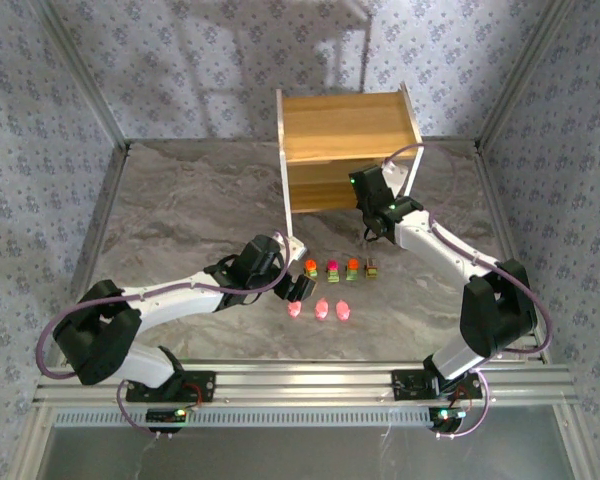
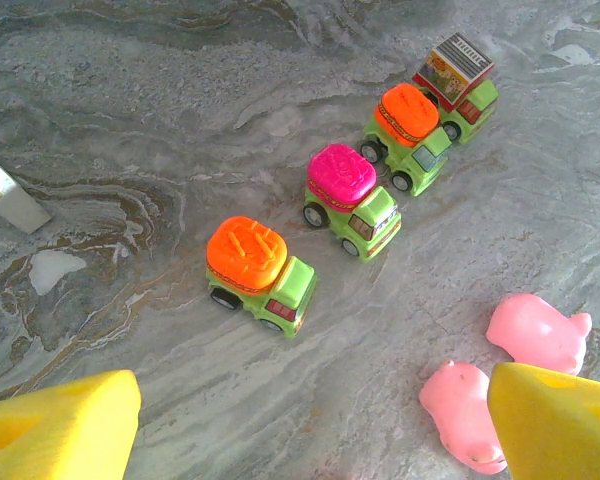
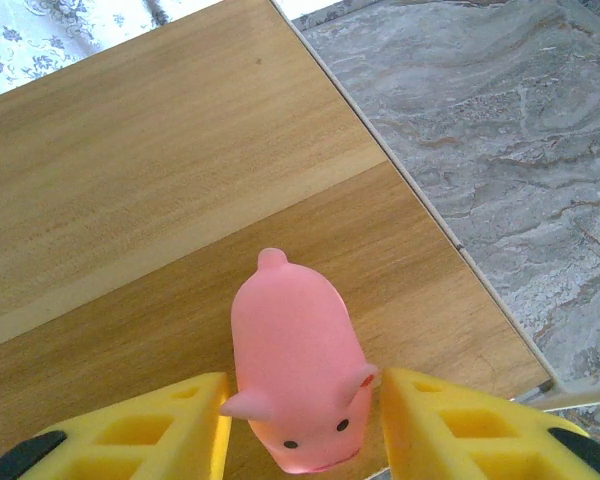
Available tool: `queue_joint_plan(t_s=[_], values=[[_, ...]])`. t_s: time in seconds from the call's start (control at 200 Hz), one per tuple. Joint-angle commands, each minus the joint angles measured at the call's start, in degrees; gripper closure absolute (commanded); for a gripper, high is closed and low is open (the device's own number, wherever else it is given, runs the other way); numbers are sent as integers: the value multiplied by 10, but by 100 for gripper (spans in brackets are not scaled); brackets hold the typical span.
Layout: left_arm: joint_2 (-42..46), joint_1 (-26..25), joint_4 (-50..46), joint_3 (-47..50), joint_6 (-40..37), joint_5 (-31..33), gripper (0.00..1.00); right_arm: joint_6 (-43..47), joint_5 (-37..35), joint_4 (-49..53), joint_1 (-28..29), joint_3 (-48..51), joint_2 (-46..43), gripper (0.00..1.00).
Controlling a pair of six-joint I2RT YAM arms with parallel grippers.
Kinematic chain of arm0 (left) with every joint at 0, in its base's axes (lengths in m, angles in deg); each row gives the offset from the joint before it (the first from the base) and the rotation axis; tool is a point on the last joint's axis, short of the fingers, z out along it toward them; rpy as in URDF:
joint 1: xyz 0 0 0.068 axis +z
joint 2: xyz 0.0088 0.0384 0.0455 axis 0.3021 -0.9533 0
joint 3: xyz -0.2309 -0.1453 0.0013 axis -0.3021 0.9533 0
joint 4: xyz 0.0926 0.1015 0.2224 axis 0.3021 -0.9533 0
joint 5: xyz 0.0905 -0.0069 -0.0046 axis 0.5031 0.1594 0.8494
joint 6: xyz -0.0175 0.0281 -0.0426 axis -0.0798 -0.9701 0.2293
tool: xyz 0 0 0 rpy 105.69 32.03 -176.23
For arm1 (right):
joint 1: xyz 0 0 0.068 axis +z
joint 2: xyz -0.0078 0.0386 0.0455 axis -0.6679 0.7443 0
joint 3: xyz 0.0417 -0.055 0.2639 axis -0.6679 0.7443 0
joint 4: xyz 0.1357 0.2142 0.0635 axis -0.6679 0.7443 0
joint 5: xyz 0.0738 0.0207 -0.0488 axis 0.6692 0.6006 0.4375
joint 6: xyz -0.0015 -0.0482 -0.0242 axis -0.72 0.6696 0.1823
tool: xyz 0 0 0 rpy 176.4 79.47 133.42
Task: Place and organize the plastic toys onto the shelf
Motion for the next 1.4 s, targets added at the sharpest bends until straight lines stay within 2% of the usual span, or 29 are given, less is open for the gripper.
queue_joint_plan(t_s=[0.0, 0.35, 0.69, 1.289, 1.394], values=[[5, -5, -5, -19, -9, 3, 10, -2, -12, 4, 1, -7, -11, 54], [7, -5, -5, -19, -9, 4, 10, -1, -26, 15, 18, 3, -41, 51], [11, -5, -6, -18, -10, 8, 10, -11, -42, 28, 42, 55, -82, 50], [18, -5, -10, -14, -12, 19, 10, -40, -86, 76, 184, 150, -181, 50], [19, -4, -11, -13, -10, 22, 10, -25, -81, 80, 214, 168, -202, 44]])
